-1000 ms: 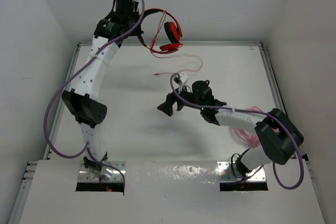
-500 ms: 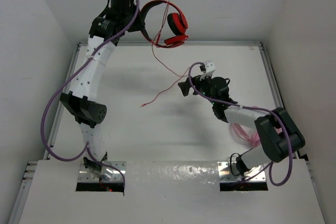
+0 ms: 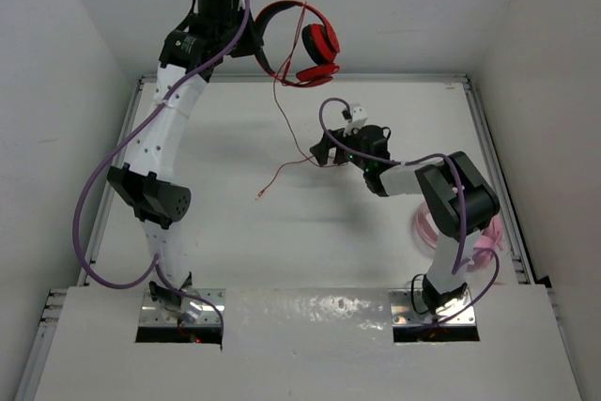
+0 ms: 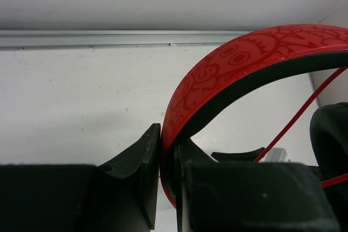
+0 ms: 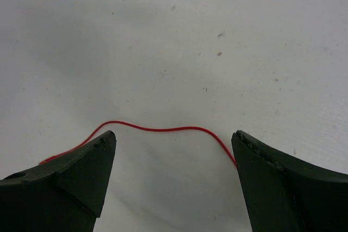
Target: Wrap the headphones
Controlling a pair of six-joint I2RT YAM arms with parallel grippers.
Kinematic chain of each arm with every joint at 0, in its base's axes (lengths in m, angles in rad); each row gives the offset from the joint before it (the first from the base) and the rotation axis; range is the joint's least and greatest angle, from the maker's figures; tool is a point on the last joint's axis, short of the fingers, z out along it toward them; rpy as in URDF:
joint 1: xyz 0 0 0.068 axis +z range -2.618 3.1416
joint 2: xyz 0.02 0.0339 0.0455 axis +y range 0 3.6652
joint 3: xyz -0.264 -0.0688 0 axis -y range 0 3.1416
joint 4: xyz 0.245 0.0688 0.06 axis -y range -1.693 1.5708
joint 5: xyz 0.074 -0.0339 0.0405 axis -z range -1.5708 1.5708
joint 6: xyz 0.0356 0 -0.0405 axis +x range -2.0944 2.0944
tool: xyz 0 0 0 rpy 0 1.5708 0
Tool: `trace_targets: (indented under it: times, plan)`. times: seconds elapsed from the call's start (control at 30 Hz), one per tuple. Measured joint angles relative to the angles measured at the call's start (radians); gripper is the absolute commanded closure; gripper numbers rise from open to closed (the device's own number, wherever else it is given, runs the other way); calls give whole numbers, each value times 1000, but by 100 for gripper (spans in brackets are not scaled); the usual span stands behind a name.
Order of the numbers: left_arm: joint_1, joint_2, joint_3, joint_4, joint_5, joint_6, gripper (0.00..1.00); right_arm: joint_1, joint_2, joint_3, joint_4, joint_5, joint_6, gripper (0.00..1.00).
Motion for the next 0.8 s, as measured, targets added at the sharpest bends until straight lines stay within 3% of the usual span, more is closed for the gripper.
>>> trace_targets:
  times: [0.03,0.07,0.17,0.3,0.63,0.77,0.8]
  plan:
    - [0,0,0,0,3,0,100,-3,0,17,-42,-1,30,26]
    - [0,0,0,0,7,0,100,-5,0,39,-83,6,54,28]
    - [0,0,0,0,24,6,100,-21,1,193,-333,60,133,29]
    - [0,0,0,3,34,9,100,-30,8,343,-555,77,116,28]
    - [11,-8,-34,-17,92,35,100,-23,138,476,-1059,110,43,32]
    - [10,-10,-43,-19,106,36,100,-23,134,467,-1105,127,100,52]
    - [10,-12,-46,-22,108,37,100,-23,131,459,-1107,125,112,66]
